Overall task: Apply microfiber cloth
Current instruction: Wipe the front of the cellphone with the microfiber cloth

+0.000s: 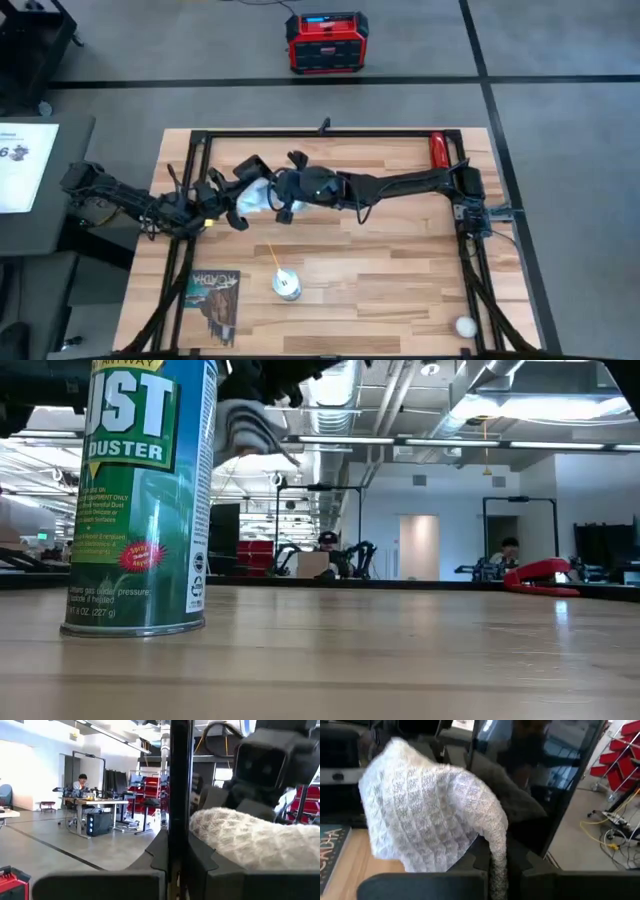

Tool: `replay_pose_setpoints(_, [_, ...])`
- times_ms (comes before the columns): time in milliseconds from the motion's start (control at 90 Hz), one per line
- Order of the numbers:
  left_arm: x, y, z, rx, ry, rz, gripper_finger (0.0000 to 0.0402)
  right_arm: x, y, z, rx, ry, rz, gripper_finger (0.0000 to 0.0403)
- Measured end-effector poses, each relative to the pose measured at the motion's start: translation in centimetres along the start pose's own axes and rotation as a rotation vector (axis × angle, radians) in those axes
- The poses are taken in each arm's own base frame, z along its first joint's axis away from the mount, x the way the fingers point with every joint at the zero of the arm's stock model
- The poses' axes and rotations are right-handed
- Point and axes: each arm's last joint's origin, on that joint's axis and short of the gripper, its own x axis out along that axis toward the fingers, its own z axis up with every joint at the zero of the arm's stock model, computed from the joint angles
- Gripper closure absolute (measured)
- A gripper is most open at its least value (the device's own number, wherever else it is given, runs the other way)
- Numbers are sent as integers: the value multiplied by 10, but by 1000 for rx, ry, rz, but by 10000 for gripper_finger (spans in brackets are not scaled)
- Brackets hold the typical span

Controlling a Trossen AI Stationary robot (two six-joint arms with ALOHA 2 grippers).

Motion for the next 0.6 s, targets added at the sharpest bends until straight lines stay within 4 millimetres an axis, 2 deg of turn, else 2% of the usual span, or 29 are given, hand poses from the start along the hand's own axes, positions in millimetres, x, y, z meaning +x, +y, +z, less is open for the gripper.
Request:
replay_pose_setpoints(356, [0,-1,-2,0,14,-11,394,-6,-10,31,-35,-69,-20,403])
replay_pose_setpoints(600, [0,-1,-3,5,18,-11,394,-6,-12,33,-52,-66,-32,403])
